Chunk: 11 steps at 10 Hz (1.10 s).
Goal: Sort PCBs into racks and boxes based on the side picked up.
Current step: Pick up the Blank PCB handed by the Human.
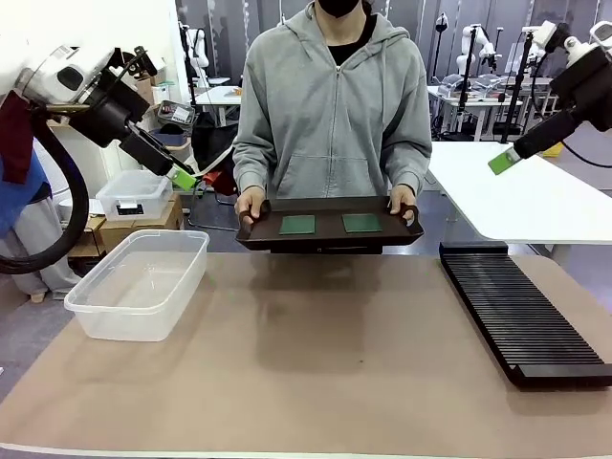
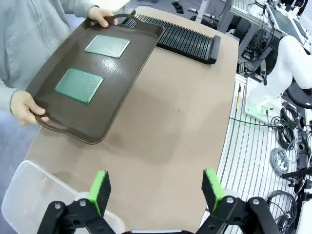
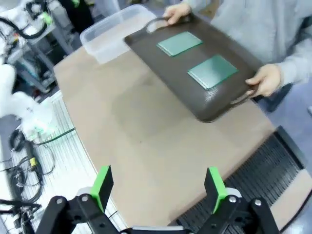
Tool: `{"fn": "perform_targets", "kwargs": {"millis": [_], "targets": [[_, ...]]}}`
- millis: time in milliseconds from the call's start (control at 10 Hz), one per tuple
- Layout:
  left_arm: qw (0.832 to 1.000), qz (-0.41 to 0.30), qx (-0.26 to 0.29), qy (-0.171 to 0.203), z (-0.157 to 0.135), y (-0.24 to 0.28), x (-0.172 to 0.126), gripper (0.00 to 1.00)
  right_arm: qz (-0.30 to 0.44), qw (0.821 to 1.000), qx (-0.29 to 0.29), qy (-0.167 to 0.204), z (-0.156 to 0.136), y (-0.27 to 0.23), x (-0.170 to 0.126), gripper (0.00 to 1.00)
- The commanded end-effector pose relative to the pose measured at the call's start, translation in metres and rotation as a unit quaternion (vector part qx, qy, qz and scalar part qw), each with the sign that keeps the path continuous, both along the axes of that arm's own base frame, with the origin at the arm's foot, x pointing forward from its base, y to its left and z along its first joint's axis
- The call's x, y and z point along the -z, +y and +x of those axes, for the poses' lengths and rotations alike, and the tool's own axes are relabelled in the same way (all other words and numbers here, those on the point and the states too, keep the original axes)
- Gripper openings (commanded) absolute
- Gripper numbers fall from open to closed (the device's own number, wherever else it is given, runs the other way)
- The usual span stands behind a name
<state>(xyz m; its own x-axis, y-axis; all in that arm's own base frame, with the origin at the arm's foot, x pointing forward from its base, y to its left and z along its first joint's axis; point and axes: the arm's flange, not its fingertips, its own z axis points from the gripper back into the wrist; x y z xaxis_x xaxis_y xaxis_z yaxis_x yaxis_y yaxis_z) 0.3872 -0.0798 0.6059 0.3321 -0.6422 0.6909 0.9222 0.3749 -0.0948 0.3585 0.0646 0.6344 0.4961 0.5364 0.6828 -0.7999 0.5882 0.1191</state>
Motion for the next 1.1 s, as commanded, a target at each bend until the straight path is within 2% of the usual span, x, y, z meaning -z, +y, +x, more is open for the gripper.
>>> {"fn": "perform_targets", "kwargs": {"millis": [0, 300, 400, 500, 600, 800, 1000], "targets": [[1.000, 0.014, 0.020, -0.001, -0.002, -0.010, 0.004, 1.00, 0.006, 0.999, -0.025, 0.023, -0.003, 0.003, 0.004, 1.00], [1.000, 0.014, 0.020, -0.001, -0.002, -0.010, 0.004, 1.00, 0.006, 0.999, -0.025, 0.023, -0.003, 0.003, 0.004, 1.00], [1.000, 0.016, 0.011, -0.001, -0.004, -0.015, 0.001, 1.00, -0.006, 1.000, -0.009, 0.015, -0.004, 0.005, 0.004, 1.00], [0.999, 0.035, 0.022, 0.001, -0.002, -0.013, -0.012, 1.00, -0.028, 0.999, -0.017, 0.008, 0.000, 0.005, -0.011, 1.00], [0.997, 0.069, 0.004, 0.034, 0.000, -0.013, -0.021, 1.00, -0.050, 0.998, -0.026, 0.019, 0.000, 0.007, -0.028, 1.00], [0.996, 0.094, -0.004, -0.001, 0.003, -0.011, -0.037, 1.00, -0.073, 0.997, -0.030, -0.012, 0.005, 0.001, -0.054, 1.00], [0.995, 0.077, -0.031, -0.063, 0.003, 0.007, -0.049, 1.00, -0.056, 0.997, -0.038, -0.041, 0.006, -0.021, -0.070, 1.00]]}}
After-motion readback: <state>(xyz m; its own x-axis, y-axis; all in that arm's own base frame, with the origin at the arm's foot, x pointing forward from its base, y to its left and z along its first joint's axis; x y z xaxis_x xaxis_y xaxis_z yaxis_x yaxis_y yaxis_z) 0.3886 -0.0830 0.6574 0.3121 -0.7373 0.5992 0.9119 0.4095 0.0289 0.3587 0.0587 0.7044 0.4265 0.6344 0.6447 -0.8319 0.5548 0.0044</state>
